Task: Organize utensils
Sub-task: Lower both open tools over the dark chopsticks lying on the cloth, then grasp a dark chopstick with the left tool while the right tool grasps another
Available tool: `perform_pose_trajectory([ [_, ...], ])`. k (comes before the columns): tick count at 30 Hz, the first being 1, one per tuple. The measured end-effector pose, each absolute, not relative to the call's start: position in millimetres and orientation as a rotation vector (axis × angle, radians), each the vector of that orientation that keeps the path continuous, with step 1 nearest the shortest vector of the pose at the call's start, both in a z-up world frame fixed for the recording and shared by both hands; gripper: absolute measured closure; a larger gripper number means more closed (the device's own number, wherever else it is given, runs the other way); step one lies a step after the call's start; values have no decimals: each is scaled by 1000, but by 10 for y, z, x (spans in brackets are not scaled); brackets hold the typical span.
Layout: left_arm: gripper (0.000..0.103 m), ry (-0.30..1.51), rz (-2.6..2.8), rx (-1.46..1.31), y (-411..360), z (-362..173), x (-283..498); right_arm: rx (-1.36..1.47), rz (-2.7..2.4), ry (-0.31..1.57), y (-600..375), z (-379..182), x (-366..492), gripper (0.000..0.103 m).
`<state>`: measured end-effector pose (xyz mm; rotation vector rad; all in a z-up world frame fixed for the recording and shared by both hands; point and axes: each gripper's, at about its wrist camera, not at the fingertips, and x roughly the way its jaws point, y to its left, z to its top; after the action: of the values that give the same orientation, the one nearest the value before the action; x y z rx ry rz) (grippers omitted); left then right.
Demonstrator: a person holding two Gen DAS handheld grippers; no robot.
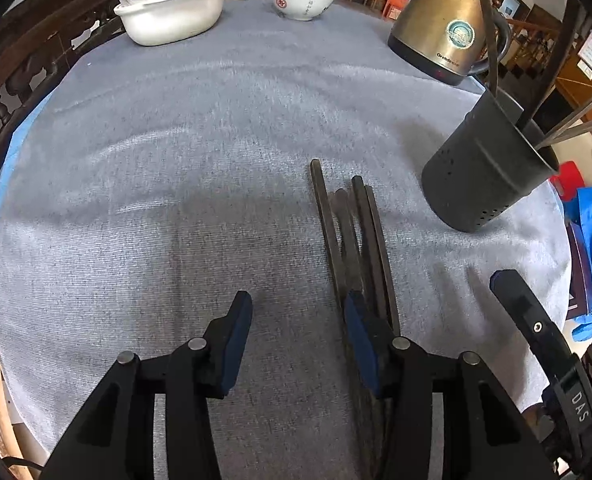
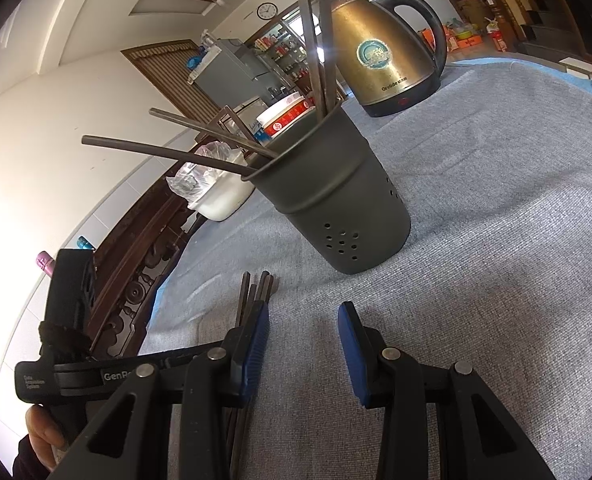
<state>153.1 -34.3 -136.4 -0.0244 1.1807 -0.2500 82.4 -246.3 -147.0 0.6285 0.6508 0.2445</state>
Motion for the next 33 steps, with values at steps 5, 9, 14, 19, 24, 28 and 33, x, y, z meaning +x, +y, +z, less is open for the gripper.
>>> perform_pose_trajectory([
  [5,54,1202,-247,-27,-324,-1361,1542,628,243,652,-2462,-1471,826,63],
  [9,54,1222,-244,-44,-401,-1368,1614,627,244,655,-2461,-1471,826,63],
  [14,54,1241,-225,-43,-494,-1376,1723,628,242,656,-2458,-1471,831,63],
  [19,69,1221,-199,-1,-519,-1392,1760,629,242,658,-2458,-1476,834,63],
  [24,94,1223,-236,-29,-386,-1388,1672,623,246,665,-2451,-1481,836,63],
  [28,95,1214,-298,-25,-299,-1389,1574,620,243,673,-2446,-1489,852,64],
  [33,95,1232,-373,-9,-226,-1381,1447,608,275,732,-2355,-1494,925,64],
])
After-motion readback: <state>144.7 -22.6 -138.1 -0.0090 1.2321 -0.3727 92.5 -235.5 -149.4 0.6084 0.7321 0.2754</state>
